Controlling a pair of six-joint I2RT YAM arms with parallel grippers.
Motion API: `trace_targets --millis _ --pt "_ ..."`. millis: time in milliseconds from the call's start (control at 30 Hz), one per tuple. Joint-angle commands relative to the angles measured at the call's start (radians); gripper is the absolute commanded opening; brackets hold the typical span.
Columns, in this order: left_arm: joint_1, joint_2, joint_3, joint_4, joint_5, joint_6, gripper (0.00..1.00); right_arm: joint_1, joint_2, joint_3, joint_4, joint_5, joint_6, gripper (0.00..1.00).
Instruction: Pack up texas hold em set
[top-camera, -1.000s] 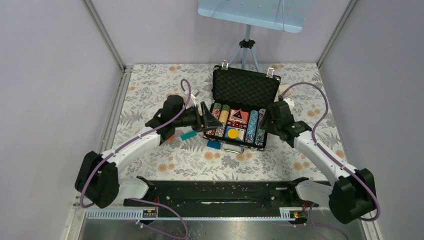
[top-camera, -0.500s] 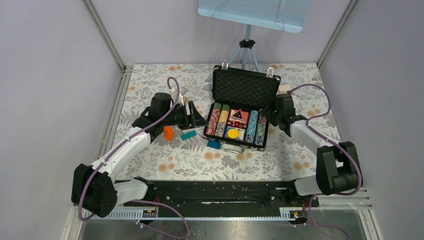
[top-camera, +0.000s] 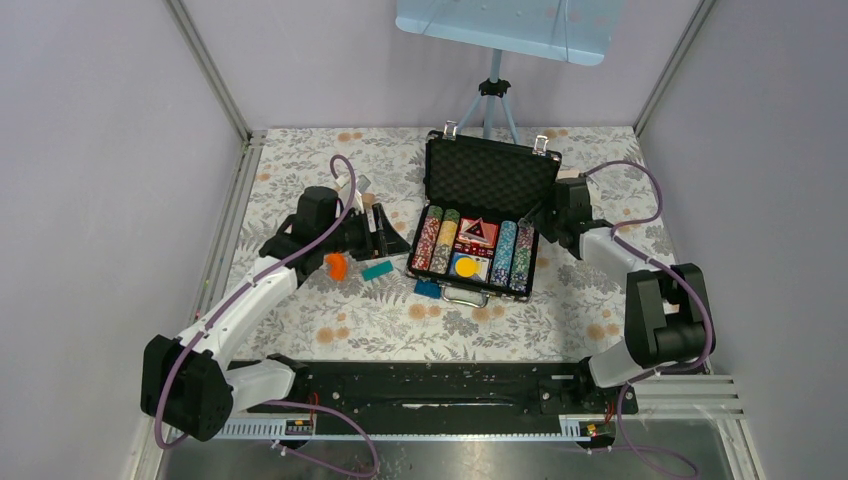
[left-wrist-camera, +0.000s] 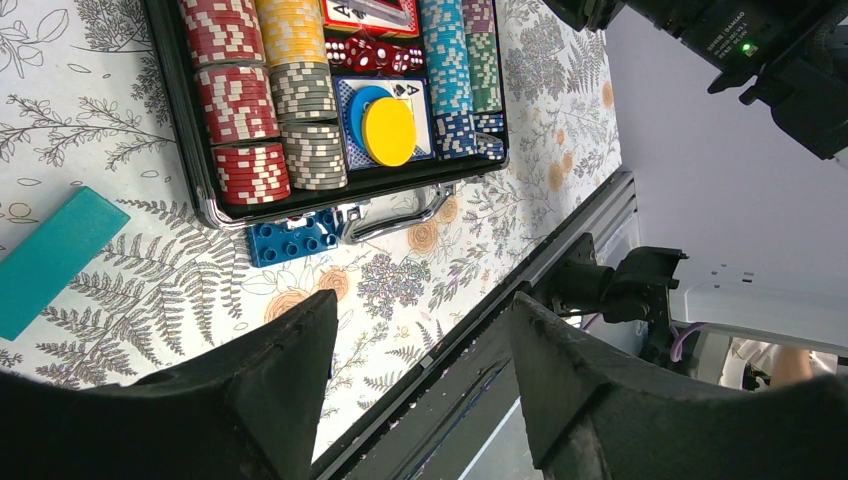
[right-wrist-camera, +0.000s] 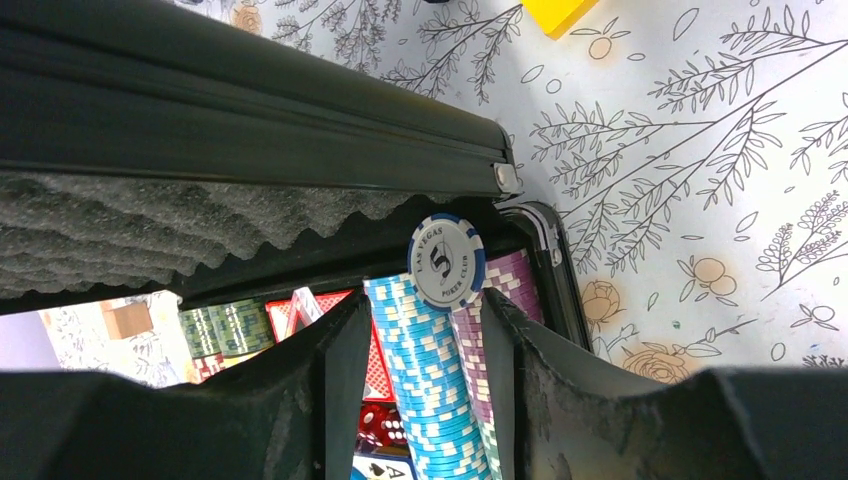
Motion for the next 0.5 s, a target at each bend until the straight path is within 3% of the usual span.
trace_targets --millis 0,200,233,267,467 --pt "0.005 -0.019 -0.007 0.028 0.001 0.008 0.64 -0.012 0.028 0.046 0.005 0.004 -0.012 0.51" --pt "0.006 -0.013 -0.009 0.031 0.008 0.003 0.64 -0.011 0.054 0.059 -0.023 0.009 -0.013 0.52" --pt "0.006 -0.013 -0.009 0.033 0.009 0.002 0.64 -0.011 0.056 0.059 -0.022 0.006 -0.114 0.52" --pt "0.006 -0.011 -0.01 0.034 0.01 0.002 0.64 -0.011 0.063 0.061 -0.021 0.003 -0.028 0.52" --pt "0.008 -0.002 -0.01 0.038 0.017 -0.005 0.64 -0.012 0.096 0.077 -0.012 -0.016 -0.021 0.5"
